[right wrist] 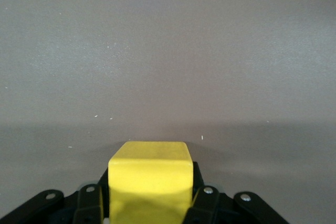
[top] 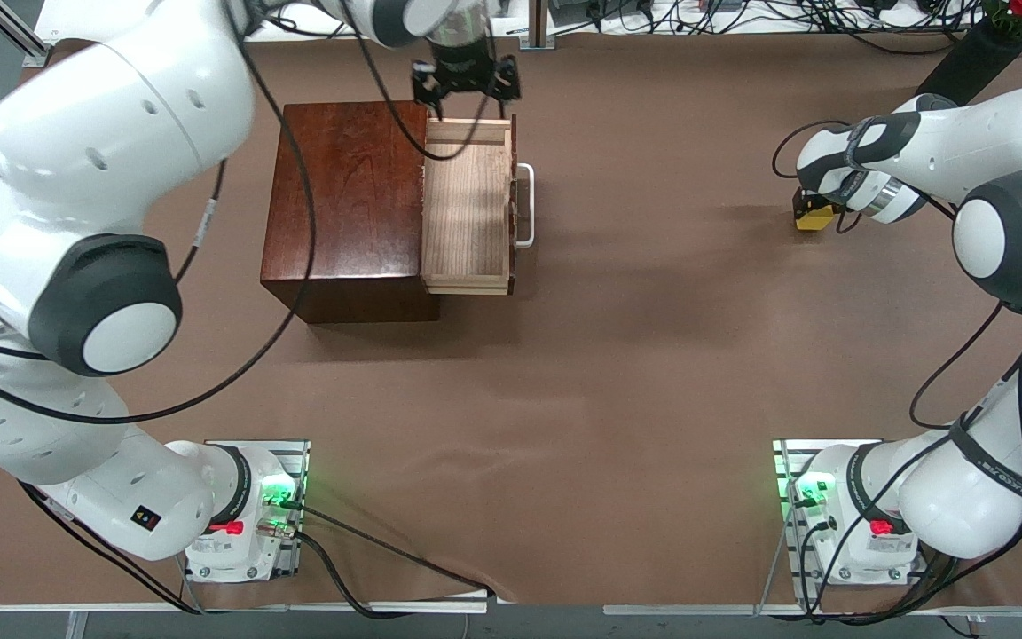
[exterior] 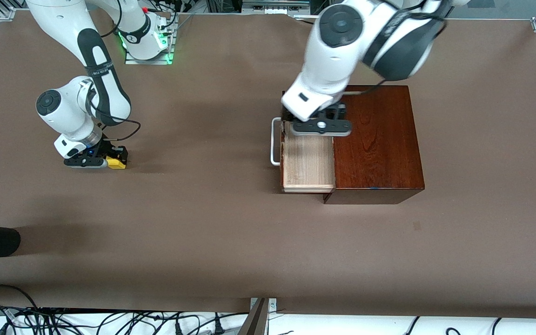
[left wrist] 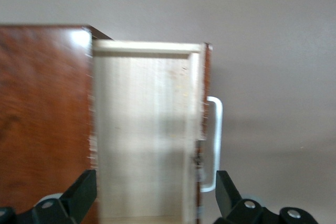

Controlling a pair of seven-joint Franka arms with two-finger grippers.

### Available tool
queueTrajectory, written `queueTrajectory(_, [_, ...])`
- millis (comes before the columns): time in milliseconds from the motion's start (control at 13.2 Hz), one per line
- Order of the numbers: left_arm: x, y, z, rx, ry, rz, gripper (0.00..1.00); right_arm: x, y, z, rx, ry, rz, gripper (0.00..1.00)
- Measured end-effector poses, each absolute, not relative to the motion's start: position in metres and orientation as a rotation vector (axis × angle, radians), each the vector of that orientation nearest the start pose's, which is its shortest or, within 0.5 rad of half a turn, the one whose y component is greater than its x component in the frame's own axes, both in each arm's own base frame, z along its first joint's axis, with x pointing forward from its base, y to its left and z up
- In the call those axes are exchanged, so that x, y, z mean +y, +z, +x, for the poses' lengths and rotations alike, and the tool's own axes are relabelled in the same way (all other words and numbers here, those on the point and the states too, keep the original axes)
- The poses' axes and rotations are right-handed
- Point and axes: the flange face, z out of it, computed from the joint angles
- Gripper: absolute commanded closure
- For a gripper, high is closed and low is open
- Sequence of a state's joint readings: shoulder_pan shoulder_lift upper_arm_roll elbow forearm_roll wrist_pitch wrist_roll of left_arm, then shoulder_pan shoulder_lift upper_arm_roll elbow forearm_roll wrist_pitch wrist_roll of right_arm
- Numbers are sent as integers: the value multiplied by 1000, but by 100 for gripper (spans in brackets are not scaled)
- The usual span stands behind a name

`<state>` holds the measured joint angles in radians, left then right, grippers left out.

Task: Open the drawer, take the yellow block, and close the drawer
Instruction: 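Move the left gripper to the open drawer's front edge, then push the drawer in with the left gripper while the right gripper drops the cube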

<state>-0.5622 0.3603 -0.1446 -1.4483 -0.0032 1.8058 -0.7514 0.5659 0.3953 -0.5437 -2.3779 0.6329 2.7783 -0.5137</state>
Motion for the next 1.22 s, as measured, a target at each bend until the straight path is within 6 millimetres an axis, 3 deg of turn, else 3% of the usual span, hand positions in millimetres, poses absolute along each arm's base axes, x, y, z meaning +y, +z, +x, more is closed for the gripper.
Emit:
queueTrajectory(228, [-451, 469, 503, -159, 66, -3184, 0, -28, 185, 505, 10, -183, -3118, 86])
queueTrajectory(304, [-453, 469, 502, -171, 64, -3185, 0, -28, 185, 507, 9, -185, -3118, 64])
queueTrajectory(380, [-453, 470, 502, -180, 61, -3186, 0, -28, 186, 507, 8, -188, -3118, 53])
queueTrajectory(456, [-454, 471, 502, -184, 61, -3187, 0, -27, 186, 508, 7, -190, -3118, 32])
queueTrajectory(532, [-455, 471, 501, -194, 61, -3188, 0, -27, 186, 508, 6, -191, -3118, 2])
queueTrajectory(684, [-464, 470, 495, -281, 60, -3190, 0, -26, 187, 509, 4, -194, -3117, 0])
queueTrajectory(836, [-490, 461, 481, -440, 60, -3206, 0, -24, 188, 511, -8, -198, -3115, 0])
queueTrajectory(1216, [-552, 402, 446, -874, 124, -3139, 0, -10, 197, 526, -59, -192, -3082, 0])
